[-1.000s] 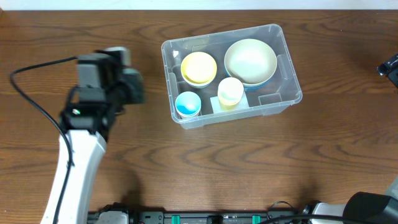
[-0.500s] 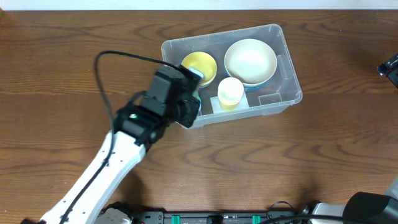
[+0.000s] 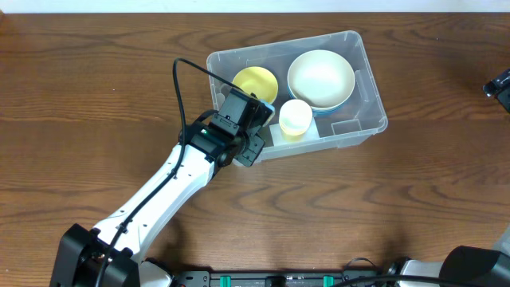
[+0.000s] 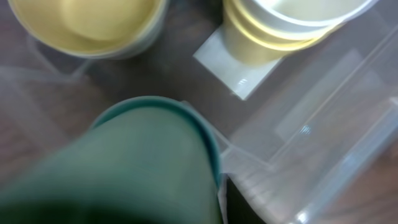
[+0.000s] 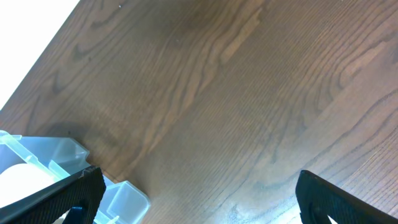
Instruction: Pack container
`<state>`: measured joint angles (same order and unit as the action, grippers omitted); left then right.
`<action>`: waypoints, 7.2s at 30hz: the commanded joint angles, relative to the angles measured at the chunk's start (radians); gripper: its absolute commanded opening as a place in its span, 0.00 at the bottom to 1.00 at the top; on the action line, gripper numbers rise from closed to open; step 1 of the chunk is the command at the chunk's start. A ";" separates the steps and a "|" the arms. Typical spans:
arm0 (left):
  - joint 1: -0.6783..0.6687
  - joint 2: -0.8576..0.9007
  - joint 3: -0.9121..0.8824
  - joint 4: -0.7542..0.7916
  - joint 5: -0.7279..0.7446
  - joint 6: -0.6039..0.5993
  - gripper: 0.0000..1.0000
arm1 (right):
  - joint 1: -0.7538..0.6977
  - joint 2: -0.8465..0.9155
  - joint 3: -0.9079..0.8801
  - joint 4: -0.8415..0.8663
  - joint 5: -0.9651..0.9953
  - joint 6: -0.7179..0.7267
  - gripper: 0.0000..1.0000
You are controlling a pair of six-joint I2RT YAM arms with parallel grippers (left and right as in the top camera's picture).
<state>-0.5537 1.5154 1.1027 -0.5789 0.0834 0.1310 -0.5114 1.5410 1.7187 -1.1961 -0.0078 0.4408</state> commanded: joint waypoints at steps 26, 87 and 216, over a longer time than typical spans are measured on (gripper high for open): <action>-0.018 -0.192 0.107 -0.294 0.073 -0.220 0.93 | -0.011 0.000 0.000 -0.001 0.000 0.011 0.99; -0.048 0.147 0.074 -0.139 -0.227 -0.233 0.06 | -0.011 0.000 0.000 -0.001 0.000 0.011 0.99; -0.354 0.076 0.100 0.364 -0.177 0.068 0.06 | -0.011 0.000 0.000 -0.001 0.000 0.011 0.99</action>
<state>-0.9134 1.7550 1.1847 -0.1570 -0.0128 0.2569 -0.5114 1.5410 1.7187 -1.1965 -0.0078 0.4408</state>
